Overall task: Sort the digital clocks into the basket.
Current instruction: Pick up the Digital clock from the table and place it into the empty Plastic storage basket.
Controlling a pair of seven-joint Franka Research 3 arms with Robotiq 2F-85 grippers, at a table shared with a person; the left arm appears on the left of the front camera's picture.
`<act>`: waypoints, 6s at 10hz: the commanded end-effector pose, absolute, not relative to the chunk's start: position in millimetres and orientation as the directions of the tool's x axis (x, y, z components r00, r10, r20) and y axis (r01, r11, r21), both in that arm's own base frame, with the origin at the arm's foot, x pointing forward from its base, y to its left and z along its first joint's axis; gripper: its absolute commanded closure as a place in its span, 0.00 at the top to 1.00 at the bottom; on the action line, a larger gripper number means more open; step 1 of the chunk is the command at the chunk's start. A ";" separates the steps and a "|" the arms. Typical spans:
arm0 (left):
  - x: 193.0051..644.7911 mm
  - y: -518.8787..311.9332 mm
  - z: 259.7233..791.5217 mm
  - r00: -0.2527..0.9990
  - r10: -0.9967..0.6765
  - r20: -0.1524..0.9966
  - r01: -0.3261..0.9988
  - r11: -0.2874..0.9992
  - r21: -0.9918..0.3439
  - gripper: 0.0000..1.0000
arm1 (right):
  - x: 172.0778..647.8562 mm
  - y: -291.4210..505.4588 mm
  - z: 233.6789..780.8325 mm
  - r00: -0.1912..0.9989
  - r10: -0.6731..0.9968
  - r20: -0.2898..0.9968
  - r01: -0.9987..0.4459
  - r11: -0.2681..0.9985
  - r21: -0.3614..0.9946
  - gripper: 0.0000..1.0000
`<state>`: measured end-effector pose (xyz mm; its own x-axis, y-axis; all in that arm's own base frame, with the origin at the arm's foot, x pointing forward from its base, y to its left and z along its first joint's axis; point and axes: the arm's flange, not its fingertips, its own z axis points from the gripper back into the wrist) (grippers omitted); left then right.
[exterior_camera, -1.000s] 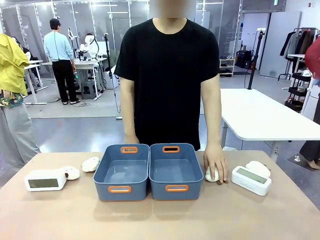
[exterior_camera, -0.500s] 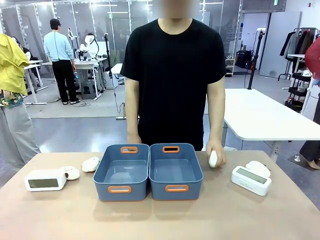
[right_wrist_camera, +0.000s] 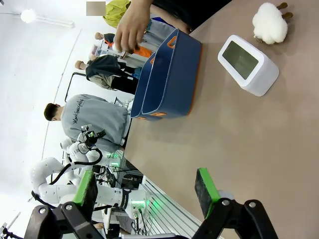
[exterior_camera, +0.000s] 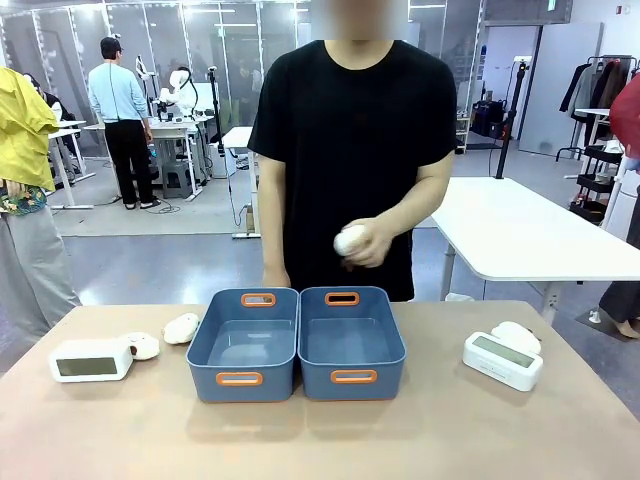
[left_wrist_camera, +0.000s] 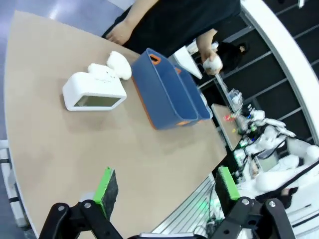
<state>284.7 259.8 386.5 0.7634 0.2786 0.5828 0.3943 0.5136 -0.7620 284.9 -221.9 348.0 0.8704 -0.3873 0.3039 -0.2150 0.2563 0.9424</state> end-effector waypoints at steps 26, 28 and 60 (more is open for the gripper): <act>529.7 22.7 383.4 0.049 -0.995 0.091 0.984 0.064 0.169 1.00 | 284.9 -222.5 348.1 0.871 -0.387 0.304 -0.218 0.251 0.943 1.00; 544.7 27.9 358.2 0.070 -0.993 0.095 0.988 0.082 0.134 1.00 | 284.9 -222.5 348.1 0.871 -0.387 0.304 -0.218 0.251 0.943 1.00; 391.1 87.7 484.8 0.210 -0.868 0.450 0.978 0.196 -0.079 0.08 | 284.9 -222.5 348.1 0.871 -0.387 0.304 -0.218 0.251 0.943 1.00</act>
